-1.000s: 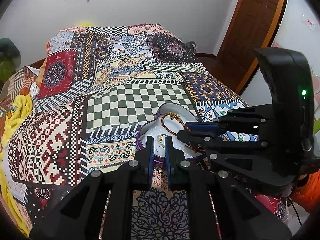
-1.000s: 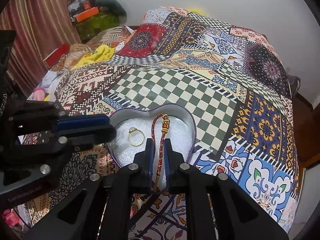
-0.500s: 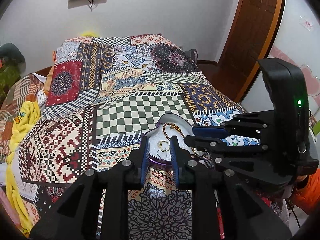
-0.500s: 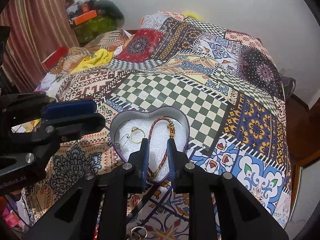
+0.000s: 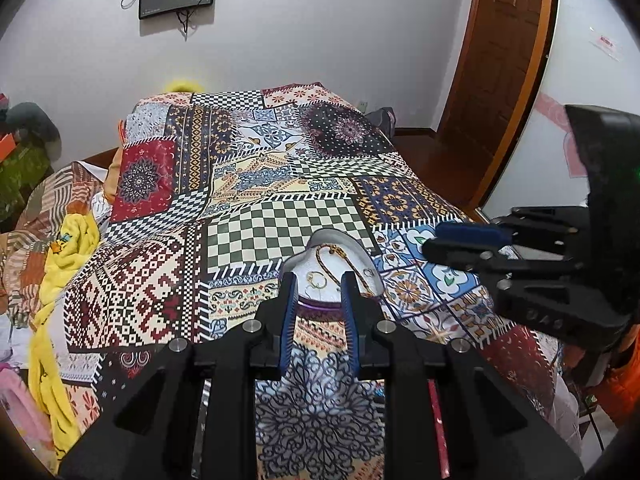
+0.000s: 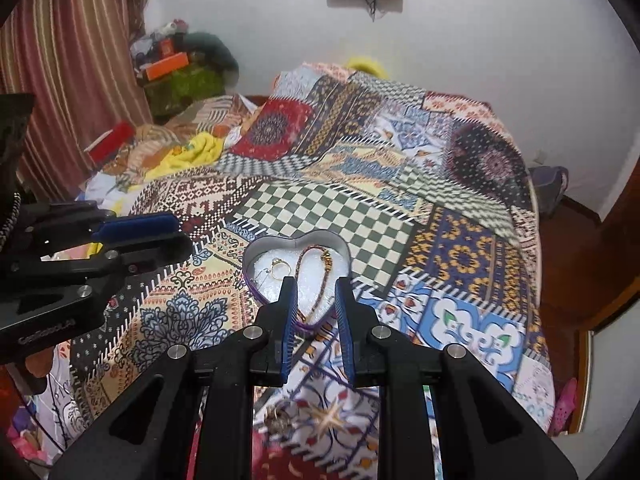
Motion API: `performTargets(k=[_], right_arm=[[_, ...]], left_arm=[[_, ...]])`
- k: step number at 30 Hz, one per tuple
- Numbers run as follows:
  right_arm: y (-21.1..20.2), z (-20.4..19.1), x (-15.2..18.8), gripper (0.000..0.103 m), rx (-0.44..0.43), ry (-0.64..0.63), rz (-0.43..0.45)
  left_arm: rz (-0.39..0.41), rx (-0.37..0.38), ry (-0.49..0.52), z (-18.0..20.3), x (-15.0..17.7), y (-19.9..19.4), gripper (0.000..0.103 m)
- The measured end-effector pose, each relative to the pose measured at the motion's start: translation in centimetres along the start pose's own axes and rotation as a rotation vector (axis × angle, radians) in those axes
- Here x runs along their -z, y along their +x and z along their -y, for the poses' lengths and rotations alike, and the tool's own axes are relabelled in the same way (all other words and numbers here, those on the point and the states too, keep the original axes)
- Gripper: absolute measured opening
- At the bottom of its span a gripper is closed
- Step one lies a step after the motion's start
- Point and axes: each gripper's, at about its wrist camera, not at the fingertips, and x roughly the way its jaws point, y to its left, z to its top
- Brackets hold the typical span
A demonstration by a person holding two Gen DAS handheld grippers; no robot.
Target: Organize jewelry
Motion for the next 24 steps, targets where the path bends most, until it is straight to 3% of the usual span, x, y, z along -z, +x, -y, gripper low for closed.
performTargets(k=[2, 6, 16, 24], right_arm=[[-1.2, 0.0, 0.5, 0.021, 0.012, 0.004, 0.017], [-2.7, 0.3, 1.6, 0.043, 0.027, 0.026, 0.045], [-3.4, 0.8, 5.4, 0.043, 0.065, 0.080, 0.012], [-1.8, 0.2, 8.4, 0.043, 0.032, 0.120, -0.051]], left_arm=[[-0.003, 0.000, 0.001, 0.4, 0.4, -0.4, 0.024], [-0.014, 0.001, 0.007, 1.1, 1.3, -0.8, 0.030], [-0.099, 0.025, 0.017, 2.9, 4.8, 0.1, 0.031], [-0.186, 0.022, -0.041, 1.9, 7.4, 2.1, 0.032]])
